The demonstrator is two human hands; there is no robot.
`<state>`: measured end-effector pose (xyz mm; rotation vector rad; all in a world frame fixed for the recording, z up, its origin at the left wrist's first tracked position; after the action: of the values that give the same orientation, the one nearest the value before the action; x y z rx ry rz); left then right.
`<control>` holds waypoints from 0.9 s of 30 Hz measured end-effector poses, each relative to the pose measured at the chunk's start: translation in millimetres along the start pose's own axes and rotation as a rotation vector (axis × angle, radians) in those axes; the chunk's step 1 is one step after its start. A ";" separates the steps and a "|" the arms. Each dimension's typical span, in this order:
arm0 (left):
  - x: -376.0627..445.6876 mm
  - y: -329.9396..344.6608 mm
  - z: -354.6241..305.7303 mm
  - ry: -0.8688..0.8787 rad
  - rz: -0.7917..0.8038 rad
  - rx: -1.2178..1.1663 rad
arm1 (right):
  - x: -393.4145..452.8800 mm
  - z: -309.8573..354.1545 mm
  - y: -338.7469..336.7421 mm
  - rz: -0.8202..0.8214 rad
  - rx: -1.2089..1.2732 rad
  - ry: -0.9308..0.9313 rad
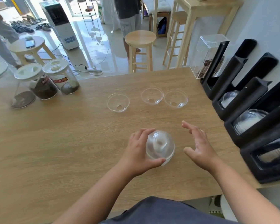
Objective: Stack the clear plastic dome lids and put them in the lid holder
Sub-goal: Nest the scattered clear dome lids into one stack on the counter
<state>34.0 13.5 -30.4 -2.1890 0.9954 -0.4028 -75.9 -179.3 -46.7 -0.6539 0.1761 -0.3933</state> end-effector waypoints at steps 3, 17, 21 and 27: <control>1.6 5.6 3.1 -0.006 0.007 0.007 | 3.8 -7.1 -3.4 -0.034 -0.015 0.011; 82.8 -83.5 76.5 -0.210 -0.099 0.499 | 128.7 -7.9 -16.0 -0.103 -0.547 0.106; 87.4 -78.7 101.2 -0.256 0.124 0.690 | 135.0 -14.1 -9.9 -0.089 -0.552 0.207; 70.2 -71.5 92.4 -0.137 -0.189 0.230 | 103.0 -7.0 -11.7 -0.269 0.230 0.206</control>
<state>167.3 36.9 -46.6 -2.0758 0.6378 -0.4249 12.6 -233.8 -48.7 -0.4091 0.2351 -0.7296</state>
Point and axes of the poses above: each hand's wrist, its own x-axis towards the middle knuckle, its own y-axis out of the palm, z = x × y, the point moved 5 cm from there along x, towards the middle knuckle, and after that the axes turned 1 degree about -x, right-handed, at the moved point
